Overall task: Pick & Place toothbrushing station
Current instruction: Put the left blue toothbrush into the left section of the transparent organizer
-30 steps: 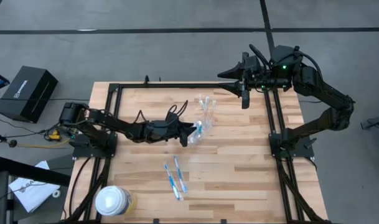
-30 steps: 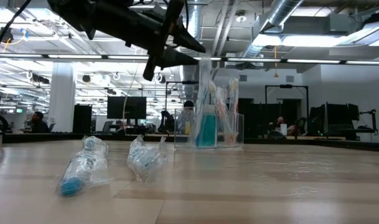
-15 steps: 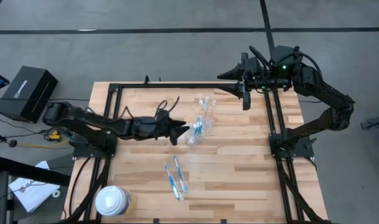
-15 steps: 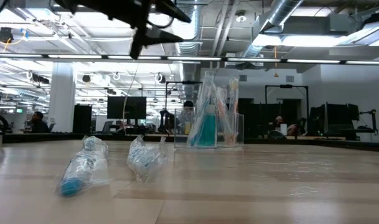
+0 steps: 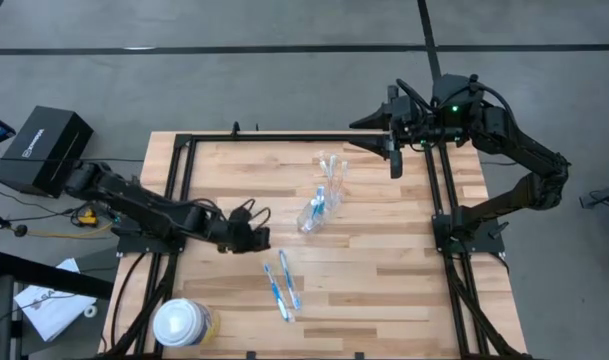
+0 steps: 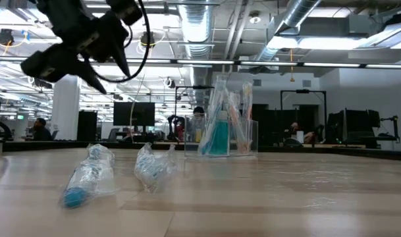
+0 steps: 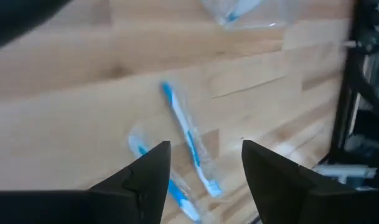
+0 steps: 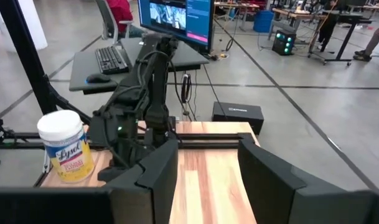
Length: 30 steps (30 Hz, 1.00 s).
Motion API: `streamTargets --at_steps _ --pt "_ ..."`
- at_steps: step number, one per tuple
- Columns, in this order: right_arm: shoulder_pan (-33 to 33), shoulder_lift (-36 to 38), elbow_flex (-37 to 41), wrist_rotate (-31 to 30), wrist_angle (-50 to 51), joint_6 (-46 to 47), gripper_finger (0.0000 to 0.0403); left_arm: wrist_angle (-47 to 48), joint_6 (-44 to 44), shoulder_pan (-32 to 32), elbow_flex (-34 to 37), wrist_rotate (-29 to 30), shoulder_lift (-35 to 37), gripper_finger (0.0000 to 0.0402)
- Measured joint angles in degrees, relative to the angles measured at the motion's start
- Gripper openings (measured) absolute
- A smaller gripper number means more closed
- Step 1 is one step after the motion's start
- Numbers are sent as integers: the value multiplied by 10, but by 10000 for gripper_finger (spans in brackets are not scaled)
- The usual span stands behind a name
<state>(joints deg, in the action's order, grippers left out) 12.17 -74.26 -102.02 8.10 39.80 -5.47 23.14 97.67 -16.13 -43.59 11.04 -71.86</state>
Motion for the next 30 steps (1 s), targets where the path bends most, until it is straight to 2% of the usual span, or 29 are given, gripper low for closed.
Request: streamTargets --at_steps 5,9,20,30 --pt "-1 0 0 0 8 -6 159 -11 98 -12 0 -44 -55 207" --pt "-1 0 0 3 13 -6 159 -41 137 -17 0 -60 -97 212" --pt "-1 0 0 43 24 -6 159 -134 180 -15 0 -91 -197 210" --pt "-1 0 0 43 45 -6 159 -146 183 -15 0 -141 -198 209"
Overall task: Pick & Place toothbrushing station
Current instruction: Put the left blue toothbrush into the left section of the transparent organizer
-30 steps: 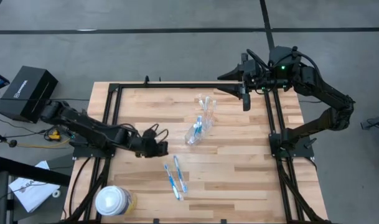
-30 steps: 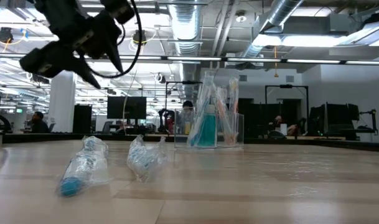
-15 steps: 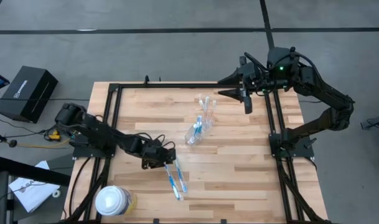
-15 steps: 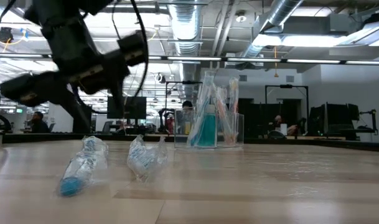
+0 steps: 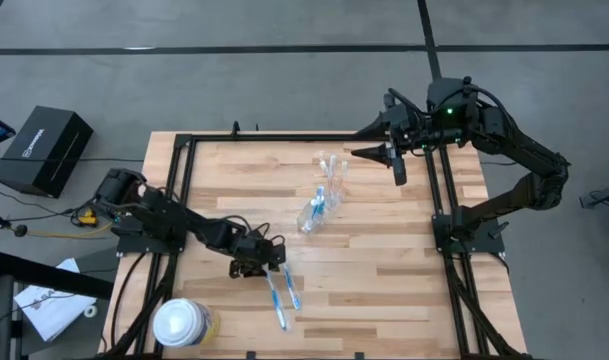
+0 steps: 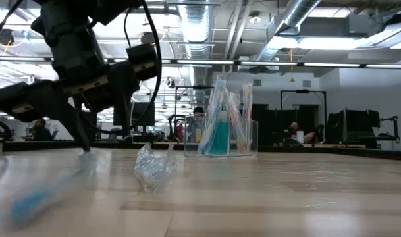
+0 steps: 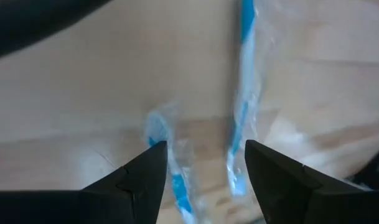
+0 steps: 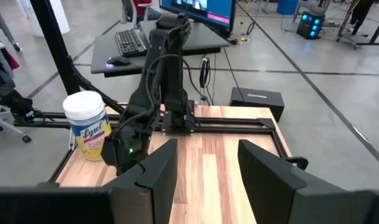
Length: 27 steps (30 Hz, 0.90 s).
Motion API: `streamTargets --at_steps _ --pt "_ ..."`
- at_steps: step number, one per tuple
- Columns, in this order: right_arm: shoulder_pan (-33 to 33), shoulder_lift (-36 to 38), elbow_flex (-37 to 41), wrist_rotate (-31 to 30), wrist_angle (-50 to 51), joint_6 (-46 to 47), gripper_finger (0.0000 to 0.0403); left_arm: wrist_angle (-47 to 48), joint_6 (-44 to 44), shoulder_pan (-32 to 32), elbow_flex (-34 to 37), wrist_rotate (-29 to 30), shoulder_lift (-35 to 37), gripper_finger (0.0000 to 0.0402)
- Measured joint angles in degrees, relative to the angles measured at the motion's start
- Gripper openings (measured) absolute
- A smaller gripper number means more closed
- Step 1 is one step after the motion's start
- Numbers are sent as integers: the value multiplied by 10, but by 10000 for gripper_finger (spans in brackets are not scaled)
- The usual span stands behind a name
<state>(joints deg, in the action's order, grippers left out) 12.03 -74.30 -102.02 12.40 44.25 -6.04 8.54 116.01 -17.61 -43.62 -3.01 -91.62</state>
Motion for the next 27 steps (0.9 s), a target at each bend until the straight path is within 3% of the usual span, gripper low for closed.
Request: streamTargets --at_steps 10,19,27 --pt "0 0 0 0 2 -21 159 7 -1 4 0 16 36 209" --pt "0 0 0 0 3 -21 159 37 0 0 0 -30 35 209" --pt "0 0 0 0 3 -25 159 40 7 0 6 -31 30 209"
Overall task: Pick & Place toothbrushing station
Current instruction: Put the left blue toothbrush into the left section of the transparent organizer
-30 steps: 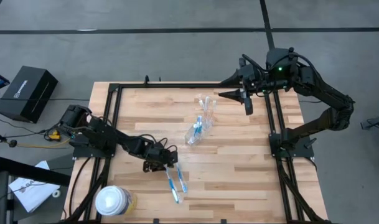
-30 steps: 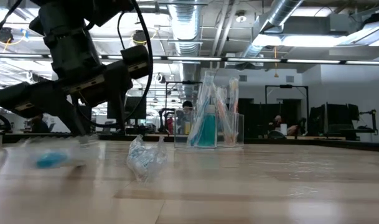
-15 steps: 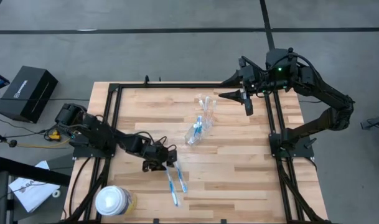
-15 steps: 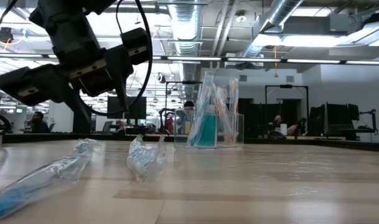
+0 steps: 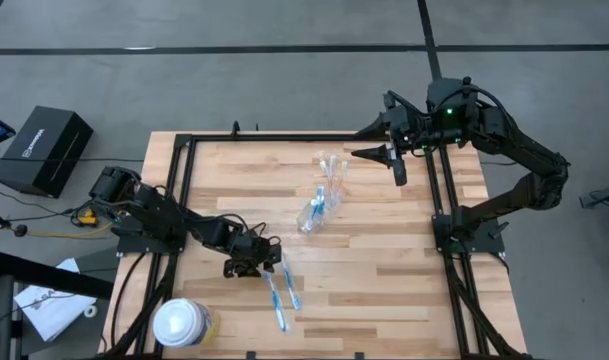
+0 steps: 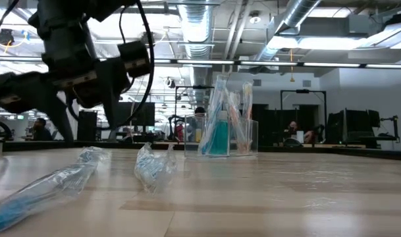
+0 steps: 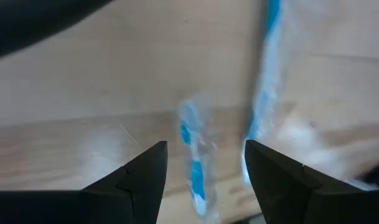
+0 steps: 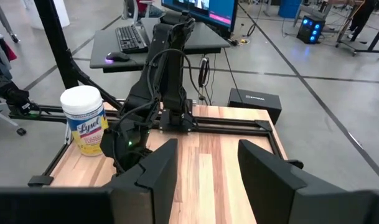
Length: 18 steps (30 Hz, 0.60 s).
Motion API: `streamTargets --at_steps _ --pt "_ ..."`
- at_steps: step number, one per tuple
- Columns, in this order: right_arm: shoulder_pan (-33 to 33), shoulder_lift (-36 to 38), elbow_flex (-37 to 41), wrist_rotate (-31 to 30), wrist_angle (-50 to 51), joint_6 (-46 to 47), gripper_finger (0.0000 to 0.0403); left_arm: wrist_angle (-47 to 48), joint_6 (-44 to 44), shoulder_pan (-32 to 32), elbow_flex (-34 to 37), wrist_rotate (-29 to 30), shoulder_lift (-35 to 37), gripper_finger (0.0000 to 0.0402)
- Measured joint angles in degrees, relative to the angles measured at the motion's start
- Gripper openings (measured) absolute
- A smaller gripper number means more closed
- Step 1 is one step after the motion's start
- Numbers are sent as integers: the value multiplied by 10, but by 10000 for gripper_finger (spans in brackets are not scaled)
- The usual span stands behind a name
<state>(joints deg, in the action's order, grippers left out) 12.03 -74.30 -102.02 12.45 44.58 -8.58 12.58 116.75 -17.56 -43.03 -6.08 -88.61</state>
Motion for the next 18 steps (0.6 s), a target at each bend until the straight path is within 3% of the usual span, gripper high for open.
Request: streamTargets --at_steps 18 --pt "2 0 0 2 0 -4 159 -104 27 0 27 2 -58 205"
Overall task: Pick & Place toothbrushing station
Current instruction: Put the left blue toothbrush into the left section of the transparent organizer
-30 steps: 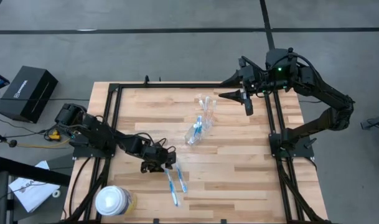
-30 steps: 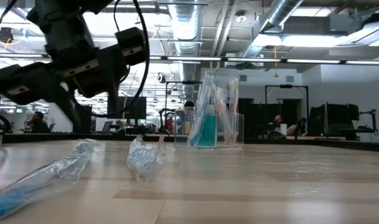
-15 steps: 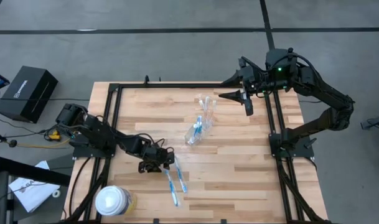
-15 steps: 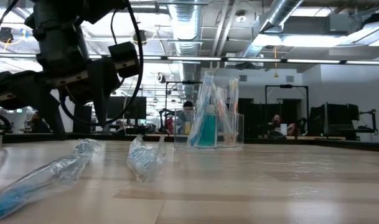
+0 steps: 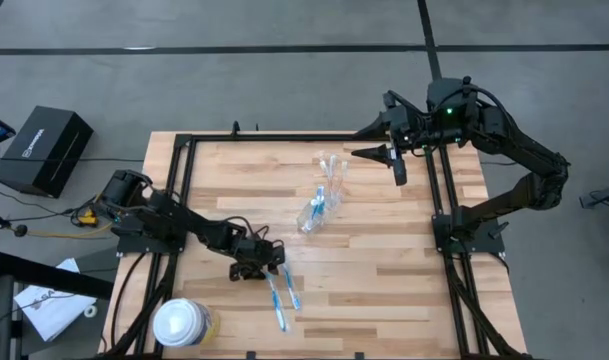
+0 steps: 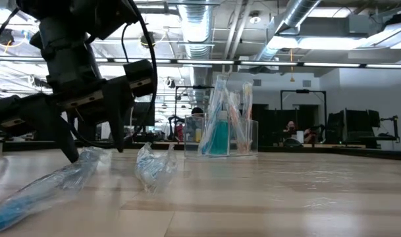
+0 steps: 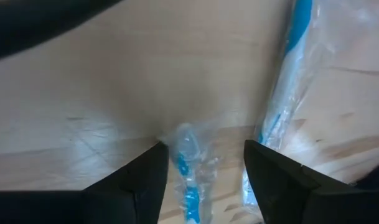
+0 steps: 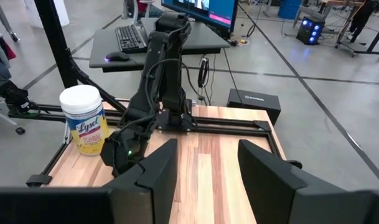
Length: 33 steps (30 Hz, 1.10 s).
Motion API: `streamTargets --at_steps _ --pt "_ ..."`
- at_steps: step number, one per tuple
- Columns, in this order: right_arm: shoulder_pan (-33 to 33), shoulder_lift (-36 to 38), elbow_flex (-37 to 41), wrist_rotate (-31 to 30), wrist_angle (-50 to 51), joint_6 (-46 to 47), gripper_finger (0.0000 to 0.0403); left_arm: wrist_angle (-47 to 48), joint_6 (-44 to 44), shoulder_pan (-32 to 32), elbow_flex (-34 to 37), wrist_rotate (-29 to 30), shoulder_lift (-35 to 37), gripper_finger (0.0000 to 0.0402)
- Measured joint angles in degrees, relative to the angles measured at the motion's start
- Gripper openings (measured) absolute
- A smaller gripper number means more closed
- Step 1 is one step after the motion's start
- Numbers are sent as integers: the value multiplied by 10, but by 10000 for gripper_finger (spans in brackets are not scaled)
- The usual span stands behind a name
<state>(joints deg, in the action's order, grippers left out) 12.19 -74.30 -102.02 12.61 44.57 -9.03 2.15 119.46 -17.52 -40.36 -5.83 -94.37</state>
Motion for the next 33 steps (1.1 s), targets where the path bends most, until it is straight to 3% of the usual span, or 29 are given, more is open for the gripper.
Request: streamTargets --at_steps 6,13,24,33 --pt "0 0 0 0 -1 0 159 -30 -16 0 -1 -11 -19 150" --pt "0 0 0 0 -2 0 159 -39 -65 -1 -1 25 -20 14" --pt "1 0 0 0 -2 -3 159 -115 -72 2 1 218 -12 1" --pt "19 0 0 0 -2 -1 159 -110 -160 2 1 345 78 0"
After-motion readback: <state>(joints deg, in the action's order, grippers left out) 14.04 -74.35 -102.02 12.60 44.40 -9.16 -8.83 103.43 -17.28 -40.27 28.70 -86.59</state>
